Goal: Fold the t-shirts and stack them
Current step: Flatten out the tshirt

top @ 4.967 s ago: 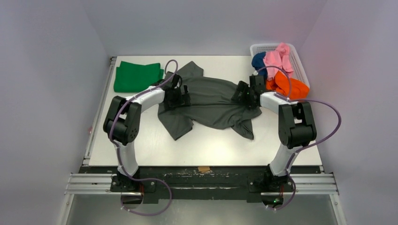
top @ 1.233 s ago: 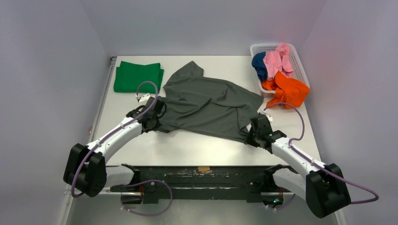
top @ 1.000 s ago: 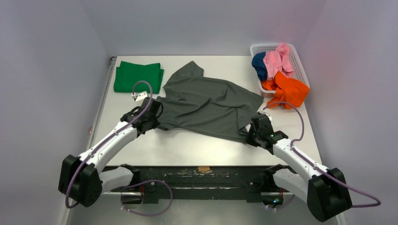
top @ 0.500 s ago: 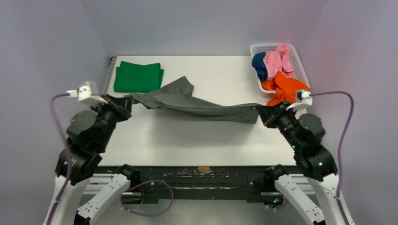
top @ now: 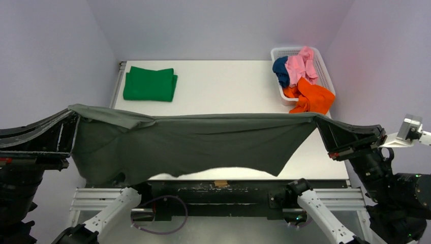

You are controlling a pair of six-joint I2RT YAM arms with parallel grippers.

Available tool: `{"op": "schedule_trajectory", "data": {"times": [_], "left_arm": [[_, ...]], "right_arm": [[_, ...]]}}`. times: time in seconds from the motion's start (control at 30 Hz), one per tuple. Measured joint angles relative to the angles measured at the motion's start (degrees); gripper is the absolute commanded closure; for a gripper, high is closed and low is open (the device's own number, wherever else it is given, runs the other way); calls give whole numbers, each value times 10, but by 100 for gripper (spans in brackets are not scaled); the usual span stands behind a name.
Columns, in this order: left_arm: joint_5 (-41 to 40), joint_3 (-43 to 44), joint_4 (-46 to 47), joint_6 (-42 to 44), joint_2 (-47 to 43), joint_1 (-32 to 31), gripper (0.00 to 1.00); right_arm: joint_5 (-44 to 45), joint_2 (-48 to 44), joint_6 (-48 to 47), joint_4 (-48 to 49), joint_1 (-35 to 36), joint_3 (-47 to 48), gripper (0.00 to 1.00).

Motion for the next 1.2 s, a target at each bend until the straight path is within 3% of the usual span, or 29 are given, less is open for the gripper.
{"op": "schedule_trajectory", "data": {"times": [0.13,0.3,0.5,0.7,0.77,0.8,0.87,0.93,0.97,1.03,1.2], "left_arm": [[21,50,-11,23,39,0,100],[-6,21,-15,47,105,0,100],[-101,-109,13,71,226,0,100],[-170,-244,80,83,433,12,97],[-172,-237,89,83,540,22,88],[-171,-217,86,82,598,28,79],[-168,-152,65,79,708,39,43],[-157,-70,49,75,810,50,6],[-151,-44,47,71,843,55,1],[-136,-32,43,64,866,61,0],[-109,-44,37,47,822,64,0]], "right_arm": [[24,4,-4,-7,0,10,100],[67,43,-7,2,0,-20,100],[188,171,-4,50,0,-142,100],[267,347,-4,158,-11,-292,100],[273,416,-2,191,-27,-312,92],[273,459,0,207,-39,-313,80],[271,542,6,234,-63,-302,56],[264,626,7,233,-84,-266,44],[262,657,4,229,-90,-248,37],[261,680,3,229,-95,-229,31],[240,614,-6,239,-92,-236,19]]}}
